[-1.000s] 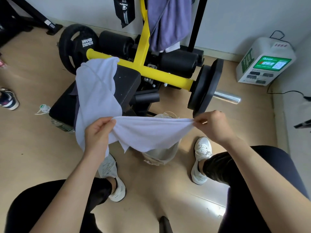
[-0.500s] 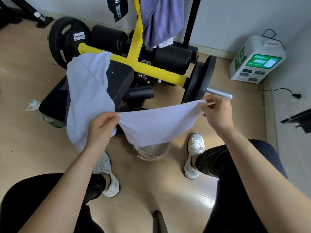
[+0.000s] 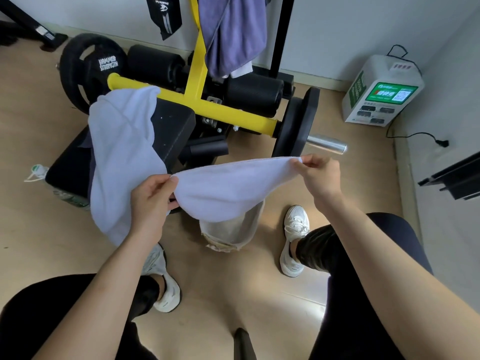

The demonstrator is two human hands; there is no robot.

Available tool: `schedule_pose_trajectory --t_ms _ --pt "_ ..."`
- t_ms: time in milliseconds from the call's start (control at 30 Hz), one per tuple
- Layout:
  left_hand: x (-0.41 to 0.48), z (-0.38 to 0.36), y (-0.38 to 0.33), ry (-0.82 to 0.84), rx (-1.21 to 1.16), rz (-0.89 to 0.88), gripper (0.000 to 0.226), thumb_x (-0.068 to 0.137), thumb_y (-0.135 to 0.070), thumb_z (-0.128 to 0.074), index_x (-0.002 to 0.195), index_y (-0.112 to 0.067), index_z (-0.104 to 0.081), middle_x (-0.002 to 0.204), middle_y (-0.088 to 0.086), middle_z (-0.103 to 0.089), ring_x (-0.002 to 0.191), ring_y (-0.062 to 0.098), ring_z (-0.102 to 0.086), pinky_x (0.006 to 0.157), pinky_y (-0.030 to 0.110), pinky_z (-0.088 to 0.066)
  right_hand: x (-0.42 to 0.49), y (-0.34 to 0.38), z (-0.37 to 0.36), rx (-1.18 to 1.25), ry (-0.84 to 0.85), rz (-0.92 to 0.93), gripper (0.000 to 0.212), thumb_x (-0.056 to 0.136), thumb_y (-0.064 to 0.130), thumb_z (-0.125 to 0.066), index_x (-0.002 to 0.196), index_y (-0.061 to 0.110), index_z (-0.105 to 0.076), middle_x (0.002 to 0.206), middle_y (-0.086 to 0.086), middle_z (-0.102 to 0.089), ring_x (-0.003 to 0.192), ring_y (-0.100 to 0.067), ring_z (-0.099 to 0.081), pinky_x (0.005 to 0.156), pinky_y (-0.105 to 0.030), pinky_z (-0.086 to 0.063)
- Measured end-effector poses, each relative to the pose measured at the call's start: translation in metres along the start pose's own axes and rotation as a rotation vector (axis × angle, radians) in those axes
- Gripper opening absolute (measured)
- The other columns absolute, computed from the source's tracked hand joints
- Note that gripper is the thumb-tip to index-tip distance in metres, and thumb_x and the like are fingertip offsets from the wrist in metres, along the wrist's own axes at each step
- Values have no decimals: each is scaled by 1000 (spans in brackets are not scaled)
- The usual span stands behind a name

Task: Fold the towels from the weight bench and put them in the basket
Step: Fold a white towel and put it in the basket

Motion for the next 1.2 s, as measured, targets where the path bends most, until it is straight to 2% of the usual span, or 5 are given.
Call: schedule_pose_trajectory --t_ms 233,467,867,1067,1200 --pt "-19 -32 17 167 20 83 17 97 -18 -67 110 -8 -72 109 9 -76 101 24 -74 89 39 -62 -28 -12 -56 161 262 -97 16 87 9 -76 90 -5 -71 81 -16 -69 66 -16 -64 64 -28 -56" --pt "-42 -64 18 267 108 30 6 93 -17 -73 96 -22 -76 100 6 -76 101 23 -73 90 45 -62 -74 -4 -103 154 522 -40 17 90 7 -72 100 -6 -72 94 -33 -68 77 -33 -65 78 -43 -61" --pt "-46 -67 5 266 253 -170 18 81 -23 -85 94 -16 -75 88 -4 -78 86 14 -76 80 35 -61 -100 6 -113 148 657 114 39 89 -18 -48 113 0 -73 100 -15 -74 87 -19 -70 89 -34 -58" --pt "-40 -58 -13 306 194 -281 7 85 -14 -72 88 -19 -71 84 -11 -74 83 5 -69 76 20 -52 -72 8 -100 58 549 182 27 88 0 -68 112 13 -72 108 -2 -69 91 -22 -64 78 -30 -50" --pt "-34 -47 -30 401 71 -283 12 83 -13 -67 88 -23 -71 85 -13 -73 85 8 -66 79 23 -52 -49 -10 -99 62 607 11 64 85 18 -79 141 27 -49 136 7 -59 119 -11 -58 97 -29 -50"
Point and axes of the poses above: each hand's wrist, its own x-axis towards the middle knuckle, its own z-axis out of the back of the hand, y = z × x, the point moved 9 cm from there along x, towards the middle knuckle
